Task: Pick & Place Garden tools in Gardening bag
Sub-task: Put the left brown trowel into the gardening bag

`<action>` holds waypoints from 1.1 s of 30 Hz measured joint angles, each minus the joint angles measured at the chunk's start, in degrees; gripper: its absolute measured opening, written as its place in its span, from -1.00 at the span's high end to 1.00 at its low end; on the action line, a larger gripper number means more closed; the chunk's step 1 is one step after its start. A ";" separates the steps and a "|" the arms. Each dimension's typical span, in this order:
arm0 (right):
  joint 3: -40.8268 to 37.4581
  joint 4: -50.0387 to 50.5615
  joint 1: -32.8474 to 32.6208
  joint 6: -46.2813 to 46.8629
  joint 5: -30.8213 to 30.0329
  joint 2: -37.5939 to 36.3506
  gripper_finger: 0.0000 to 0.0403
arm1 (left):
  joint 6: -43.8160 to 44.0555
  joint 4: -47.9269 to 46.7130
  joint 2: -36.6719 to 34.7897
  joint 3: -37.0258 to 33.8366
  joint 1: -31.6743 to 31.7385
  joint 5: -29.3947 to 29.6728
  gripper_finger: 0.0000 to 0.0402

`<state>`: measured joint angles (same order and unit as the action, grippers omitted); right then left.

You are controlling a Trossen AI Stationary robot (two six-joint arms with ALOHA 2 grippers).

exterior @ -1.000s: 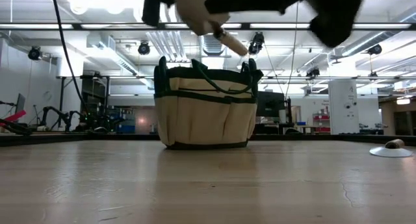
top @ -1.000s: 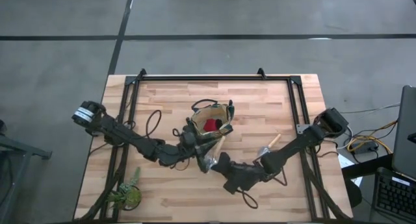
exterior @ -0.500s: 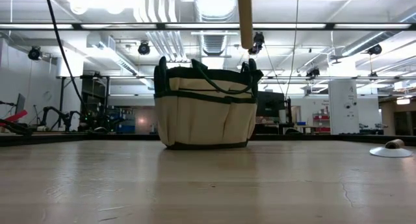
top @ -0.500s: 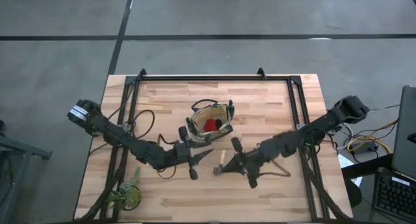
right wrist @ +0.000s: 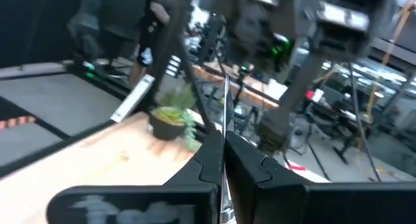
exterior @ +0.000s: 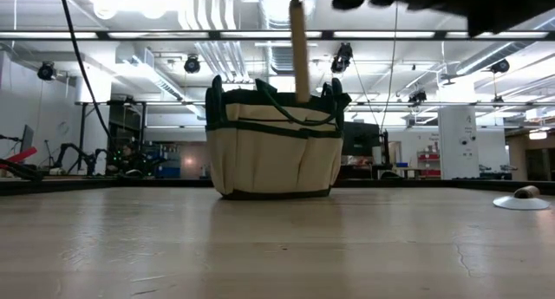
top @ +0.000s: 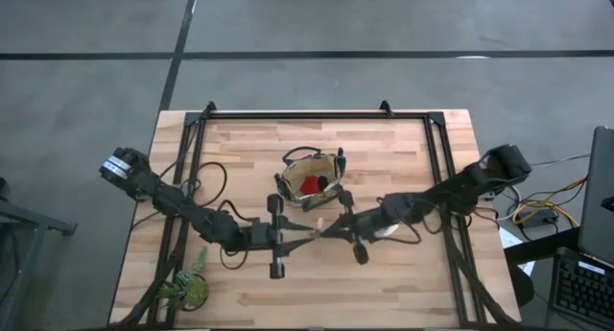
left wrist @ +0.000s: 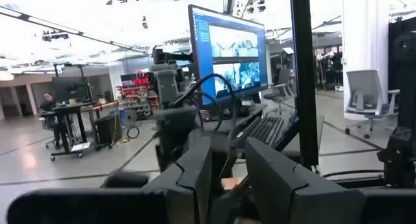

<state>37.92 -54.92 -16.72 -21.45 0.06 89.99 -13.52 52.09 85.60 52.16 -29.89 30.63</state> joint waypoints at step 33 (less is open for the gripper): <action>4.93 -3.77 8.87 -2.71 0.03 9.45 0.96 | 2.17 0.63 0.00 -1.62 -0.44 0.02 0.51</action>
<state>42.85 -58.70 -7.85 -24.16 0.10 99.44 -11.35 52.72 85.60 50.54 -30.33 30.65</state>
